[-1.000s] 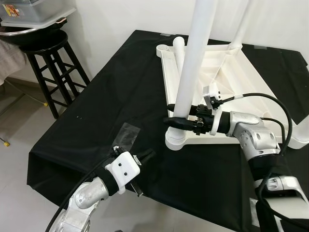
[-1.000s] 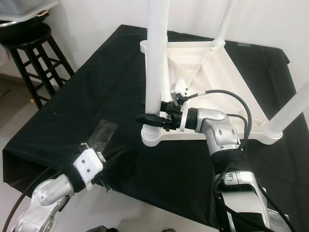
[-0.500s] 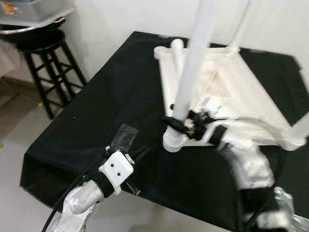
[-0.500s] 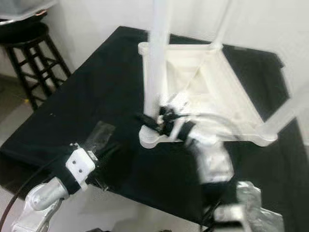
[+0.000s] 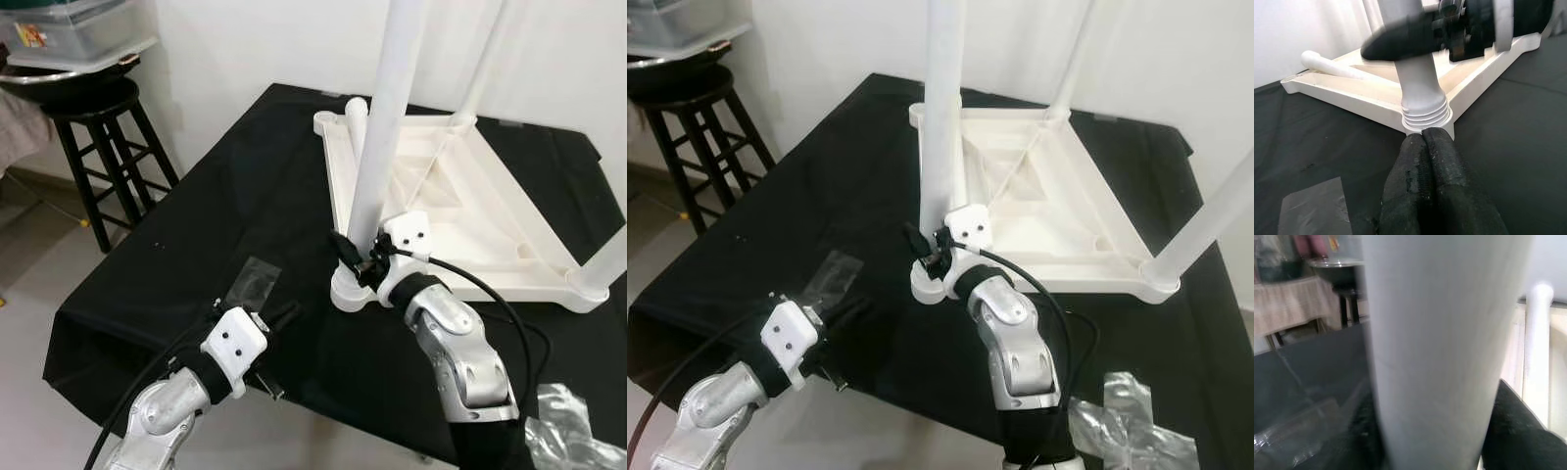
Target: Building children table
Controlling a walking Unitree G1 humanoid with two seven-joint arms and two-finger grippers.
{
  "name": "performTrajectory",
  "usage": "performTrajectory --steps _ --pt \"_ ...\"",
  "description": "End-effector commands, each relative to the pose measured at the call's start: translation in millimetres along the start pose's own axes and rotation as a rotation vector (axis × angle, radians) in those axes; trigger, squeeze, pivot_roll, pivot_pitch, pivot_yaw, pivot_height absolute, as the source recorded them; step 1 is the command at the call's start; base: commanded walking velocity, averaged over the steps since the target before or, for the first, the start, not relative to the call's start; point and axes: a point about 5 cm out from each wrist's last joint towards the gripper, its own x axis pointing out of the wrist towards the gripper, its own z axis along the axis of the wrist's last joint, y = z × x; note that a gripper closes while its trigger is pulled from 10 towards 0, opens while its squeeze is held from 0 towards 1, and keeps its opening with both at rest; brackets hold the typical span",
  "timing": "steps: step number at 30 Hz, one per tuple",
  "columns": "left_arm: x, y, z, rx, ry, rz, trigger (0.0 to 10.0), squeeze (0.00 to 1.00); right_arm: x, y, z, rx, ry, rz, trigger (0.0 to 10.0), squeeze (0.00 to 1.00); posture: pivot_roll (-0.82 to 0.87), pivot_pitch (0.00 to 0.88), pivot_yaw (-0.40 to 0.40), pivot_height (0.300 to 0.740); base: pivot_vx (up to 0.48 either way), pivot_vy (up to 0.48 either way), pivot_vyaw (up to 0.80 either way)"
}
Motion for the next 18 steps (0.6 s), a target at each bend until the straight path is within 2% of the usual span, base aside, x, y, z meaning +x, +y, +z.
performTrajectory --steps 1,3,4,5,6,7,10,12,14,18 --pt "-0.6 -1.2 -3.8 -0.018 0.021 -0.011 10.0 0.0 -0.7 -3.5 -10.0 0.037 0.057 0.046 10.0 1.0 0.04 0.125 -0.017 0.74 0.0 0.0 0.0" --pt "0.7 -0.5 -3.9 -0.016 0.022 -0.019 10.0 0.0 4.0 -4.6 7.8 0.031 -0.018 0.16 10.0 1.0 0.04 0.125 -0.014 0.74 0.0 0.0 0.0" --pt "1.8 0.3 -3.7 -0.011 0.021 -0.023 10.0 0.0 6.0 -6.1 15.8 0.063 -0.042 0.233 10.0 1.0 0.04 0.126 -0.012 0.74 0.0 0.0 0.0" --pt "2.8 1.1 -3.6 -0.006 0.019 -0.026 10.0 0.0 6.5 -6.6 22.7 0.063 -0.062 0.31 10.0 0.72 0.04 0.126 -0.012 0.74 0.0 0.0 0.0" --pt "4.2 2.2 -3.5 -0.002 0.018 -0.029 10.0 0.0 5.6 -5.2 27.6 0.026 -0.063 0.425 10.0 0.0 0.04 0.125 -0.014 0.74 0.0 0.0 0.0" --pt "4.2 2.2 -3.5 -0.002 0.018 -0.029 10.0 0.0 5.6 -5.2 27.6 0.026 -0.063 0.425 10.0 0.0 0.04 0.125 -0.014 0.74 0.0 0.0 0.0" --pt "6.9 3.2 -3.7 0.004 0.017 -0.036 10.0 0.0 2.4 0.8 30.4 -0.091 -0.014 0.669 10.0 0.0 0.04 0.124 -0.014 0.74 0.0 0.0 0.0" --pt "8.0 2.6 -3.7 0.006 0.016 -0.039 10.0 0.0 2.3 3.5 28.8 -0.14 0.027 0.79 10.0 0.0 0.05 0.123 -0.018 0.74 0.0 0.0 0.0" --pt "8.2 2.3 -3.7 0.006 0.017 -0.039 10.0 0.0 2.6 3.8 28.4 -0.158 0.038 0.83 10.0 0.0 0.05 0.123 -0.02 0.74 0.0 0.0 0.0" --pt "8.2 1.8 -3.4 0.009 0.017 -0.036 10.0 0.0 21.1 -2.7 30.0 -0.135 0.062 0.867 10.0 0.0 0.06 0.123 -0.023 0.74 0.0 0.0 0.0"
